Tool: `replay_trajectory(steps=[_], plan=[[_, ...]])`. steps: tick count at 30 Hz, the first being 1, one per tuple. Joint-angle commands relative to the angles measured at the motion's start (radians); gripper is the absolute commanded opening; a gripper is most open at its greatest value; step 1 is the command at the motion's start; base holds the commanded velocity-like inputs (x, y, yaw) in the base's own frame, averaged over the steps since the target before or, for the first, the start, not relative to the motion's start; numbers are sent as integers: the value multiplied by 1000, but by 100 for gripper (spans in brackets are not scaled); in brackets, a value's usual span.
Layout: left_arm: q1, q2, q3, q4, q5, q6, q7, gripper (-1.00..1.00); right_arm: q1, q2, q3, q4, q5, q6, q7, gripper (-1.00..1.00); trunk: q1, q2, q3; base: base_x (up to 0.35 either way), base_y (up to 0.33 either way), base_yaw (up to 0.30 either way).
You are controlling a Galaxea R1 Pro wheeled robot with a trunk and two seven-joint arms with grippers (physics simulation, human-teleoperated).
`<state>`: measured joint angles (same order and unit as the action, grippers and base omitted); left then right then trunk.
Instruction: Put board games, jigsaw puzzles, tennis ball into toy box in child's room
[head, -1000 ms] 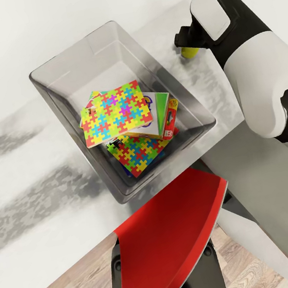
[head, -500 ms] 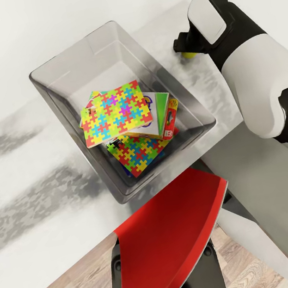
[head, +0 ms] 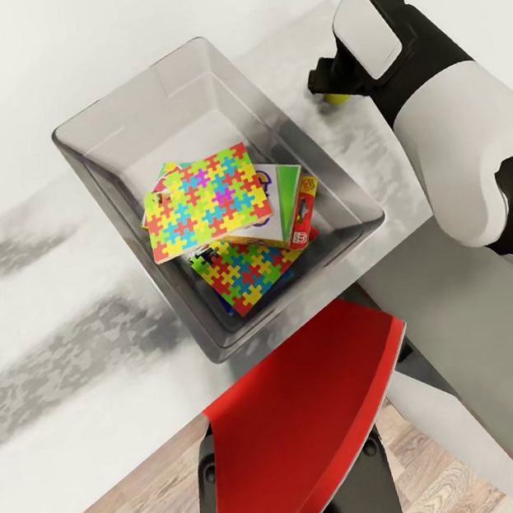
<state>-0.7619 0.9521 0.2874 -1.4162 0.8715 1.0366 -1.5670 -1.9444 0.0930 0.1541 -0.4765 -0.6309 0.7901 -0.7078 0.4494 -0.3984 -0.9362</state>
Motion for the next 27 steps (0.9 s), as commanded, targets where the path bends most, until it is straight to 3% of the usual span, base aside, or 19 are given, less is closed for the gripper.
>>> replay_trajectory(steps=[1, 27], plan=[[0, 1, -1, 0, 0, 11, -4, 100, -1, -1, 7, -1, -10, 2, -9, 100, 1, -2, -1, 0, 0, 0], [0, 1, -1, 0, 0, 11, -4, 100, -4, -2, 7, -15, -7, -25, -7, 100, 1, -2, -1, 0, 0, 0]])
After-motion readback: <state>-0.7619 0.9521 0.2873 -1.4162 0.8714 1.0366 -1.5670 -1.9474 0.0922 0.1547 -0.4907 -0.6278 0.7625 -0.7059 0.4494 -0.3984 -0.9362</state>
